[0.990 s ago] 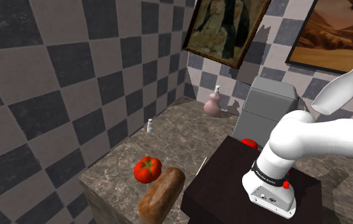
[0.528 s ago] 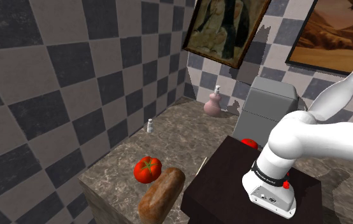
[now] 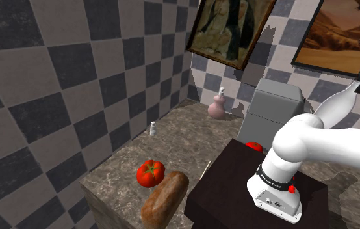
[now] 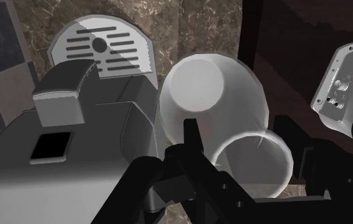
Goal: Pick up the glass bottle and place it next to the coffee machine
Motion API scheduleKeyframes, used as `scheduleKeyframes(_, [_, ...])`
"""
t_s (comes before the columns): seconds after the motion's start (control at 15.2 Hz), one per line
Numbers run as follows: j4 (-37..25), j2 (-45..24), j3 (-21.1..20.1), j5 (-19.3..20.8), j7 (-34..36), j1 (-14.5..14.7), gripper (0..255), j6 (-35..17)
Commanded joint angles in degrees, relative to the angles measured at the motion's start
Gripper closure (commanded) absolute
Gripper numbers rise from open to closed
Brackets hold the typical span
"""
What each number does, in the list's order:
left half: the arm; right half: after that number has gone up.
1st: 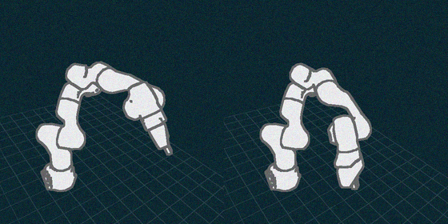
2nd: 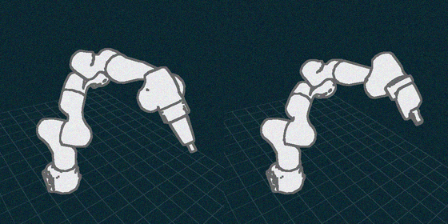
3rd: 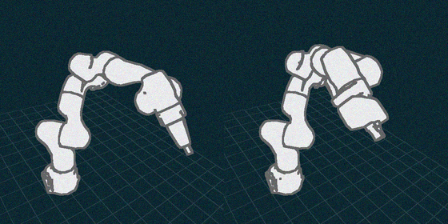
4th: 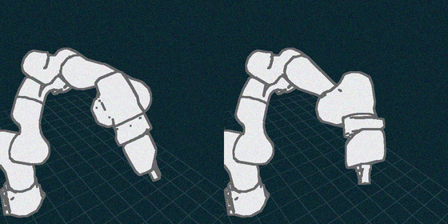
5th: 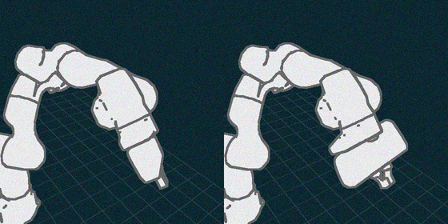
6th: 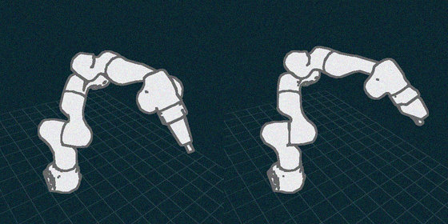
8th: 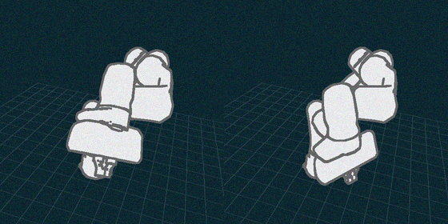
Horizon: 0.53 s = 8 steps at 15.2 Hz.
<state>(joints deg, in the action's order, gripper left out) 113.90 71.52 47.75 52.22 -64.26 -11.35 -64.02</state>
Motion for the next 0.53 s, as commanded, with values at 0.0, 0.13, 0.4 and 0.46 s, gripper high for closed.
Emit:
scheduleKeyframes(0.0, [2.0, 1.2, 0.6, 0.6, 0.4, -0.5, 255, -0.9])
scheduleKeyframes(0.13, [3.6, 2.1, 1.2, 1.3, 0.6, -1.0, 255, -1.7])
scheduleKeyframes(0.4, [6.7, 4.0, 2.6, 2.6, 1.1, -1.9, 255, -3.2])
scheduleKeyframes(0.46, [7.4, 4.5, 2.9, 3.0, 1.2, -2.1, 255, -3.5])
